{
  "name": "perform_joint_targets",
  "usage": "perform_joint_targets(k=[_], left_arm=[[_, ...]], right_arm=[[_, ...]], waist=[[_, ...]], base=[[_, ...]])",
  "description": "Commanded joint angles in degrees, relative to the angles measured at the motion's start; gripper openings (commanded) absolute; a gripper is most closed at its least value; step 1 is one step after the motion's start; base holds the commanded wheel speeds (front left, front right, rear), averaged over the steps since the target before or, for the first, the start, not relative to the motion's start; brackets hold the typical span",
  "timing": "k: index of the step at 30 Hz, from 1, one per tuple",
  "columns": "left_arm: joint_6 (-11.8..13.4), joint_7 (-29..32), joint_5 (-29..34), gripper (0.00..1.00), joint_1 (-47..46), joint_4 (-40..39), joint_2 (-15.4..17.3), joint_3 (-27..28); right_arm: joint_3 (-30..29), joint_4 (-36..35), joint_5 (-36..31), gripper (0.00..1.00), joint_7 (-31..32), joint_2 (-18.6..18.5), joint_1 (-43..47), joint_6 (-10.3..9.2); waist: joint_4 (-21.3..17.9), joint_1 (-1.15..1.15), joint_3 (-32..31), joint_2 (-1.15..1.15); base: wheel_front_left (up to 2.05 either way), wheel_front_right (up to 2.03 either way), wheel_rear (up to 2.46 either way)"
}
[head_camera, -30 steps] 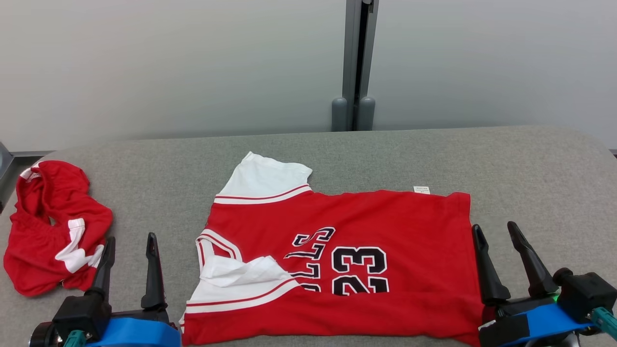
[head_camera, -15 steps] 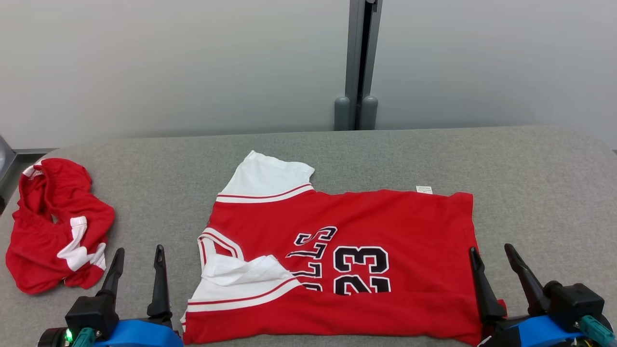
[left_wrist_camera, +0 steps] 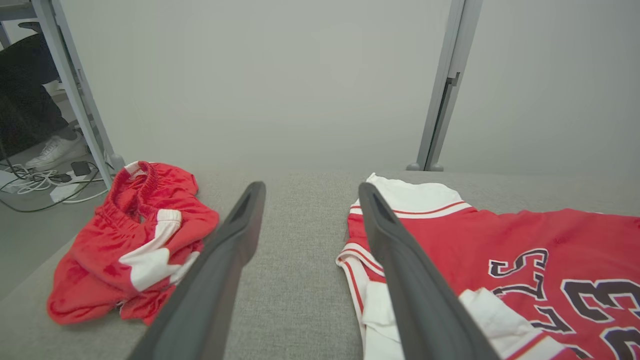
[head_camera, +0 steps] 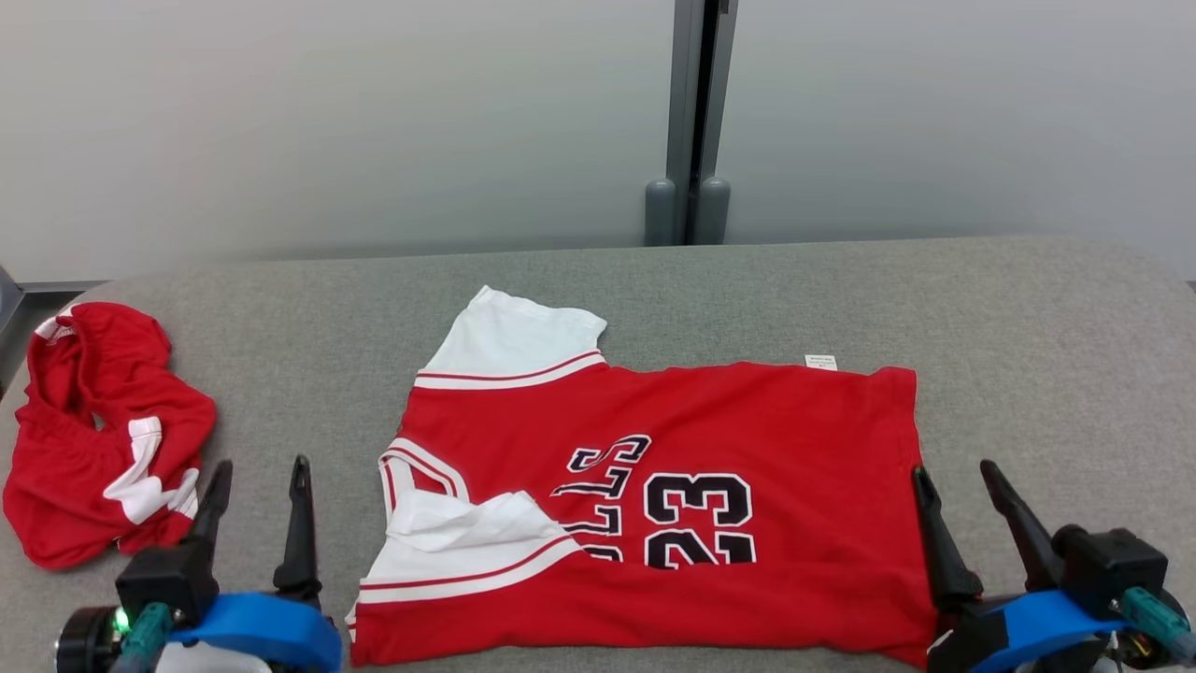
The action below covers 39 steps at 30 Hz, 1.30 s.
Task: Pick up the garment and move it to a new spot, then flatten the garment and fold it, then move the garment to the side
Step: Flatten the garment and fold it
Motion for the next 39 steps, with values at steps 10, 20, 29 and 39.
perform_joint_targets(k=[10, 20, 29, 39], left_arm=[[-5.9, 5.4, 1.1, 1.00, -19.3, 2.1, 5.6, -1.0], [-11.0, 14.1, 0.3, 1.00, -42.0, 8.8, 8.1, -2.9], [-13.1, 21.6, -1.5, 1.00, -56.6, 20.4, 8.1, -8.1], [-13.3, 28.3, -5.2, 1.00, -63.4, 31.1, 9.2, -17.4]], right_arm=[[-1.3, 1.4, -1.9, 1.00, 3.8, -3.2, -11.8, 0.03], [1.0, 2.2, -1.3, 1.00, 6.4, -5.1, -25.8, 0.03], [3.5, 4.3, -0.6, 1.00, 6.5, -5.0, -32.8, 0.03], [4.8, 6.4, 0.0, 1.00, 4.9, -4.1, -36.6, 0.03]], waist=[[-2.1, 0.00, 5.9, 0.00], [-6.3, 0.00, 18.4, 0.00], [-9.3, 0.00, 26.8, 0.00], [-11.9, 0.00, 31.9, 0.00]], base=[[0.00, 0.00, 0.00], [0.00, 0.00, 0.00], [0.00, 0.00, 0.00], [0.00, 0.00, 0.00]])
